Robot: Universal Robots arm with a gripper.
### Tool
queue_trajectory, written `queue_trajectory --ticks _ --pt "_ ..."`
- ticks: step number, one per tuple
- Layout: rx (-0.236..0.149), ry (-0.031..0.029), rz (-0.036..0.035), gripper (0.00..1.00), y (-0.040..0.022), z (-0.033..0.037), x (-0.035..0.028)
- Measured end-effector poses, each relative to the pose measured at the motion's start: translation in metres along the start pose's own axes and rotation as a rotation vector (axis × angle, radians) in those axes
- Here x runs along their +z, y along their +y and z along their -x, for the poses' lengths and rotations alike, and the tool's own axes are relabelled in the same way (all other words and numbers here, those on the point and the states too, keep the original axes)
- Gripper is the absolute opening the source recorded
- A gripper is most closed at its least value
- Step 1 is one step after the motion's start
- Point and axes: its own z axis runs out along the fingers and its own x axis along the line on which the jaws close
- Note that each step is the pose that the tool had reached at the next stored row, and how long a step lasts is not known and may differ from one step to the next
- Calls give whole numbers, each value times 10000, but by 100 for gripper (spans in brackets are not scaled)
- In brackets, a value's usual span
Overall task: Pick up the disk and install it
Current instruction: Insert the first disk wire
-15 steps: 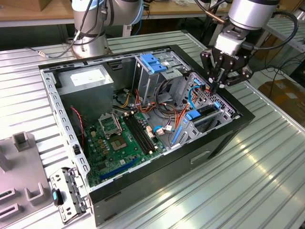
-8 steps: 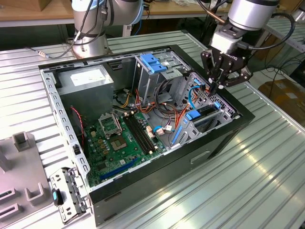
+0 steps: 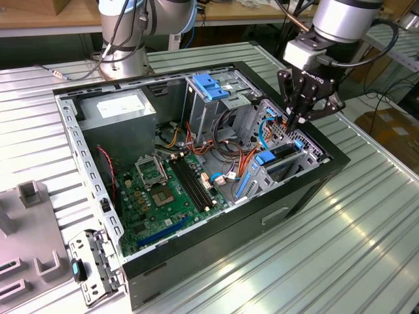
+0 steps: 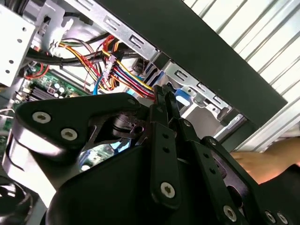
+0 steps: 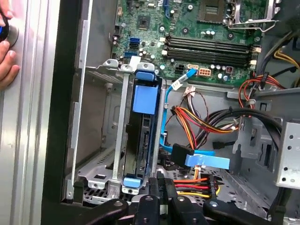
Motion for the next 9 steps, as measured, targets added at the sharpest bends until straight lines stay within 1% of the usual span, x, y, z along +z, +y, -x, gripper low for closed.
queue_trajectory --ticks 4,5,7,9 --pt "652 26 55 16 0 1 7" --pt "871 34 73 16 0 1 9" --pt "1070 40 90 16 3 1 10" --pt "1144 42 95 16 18 3 11"
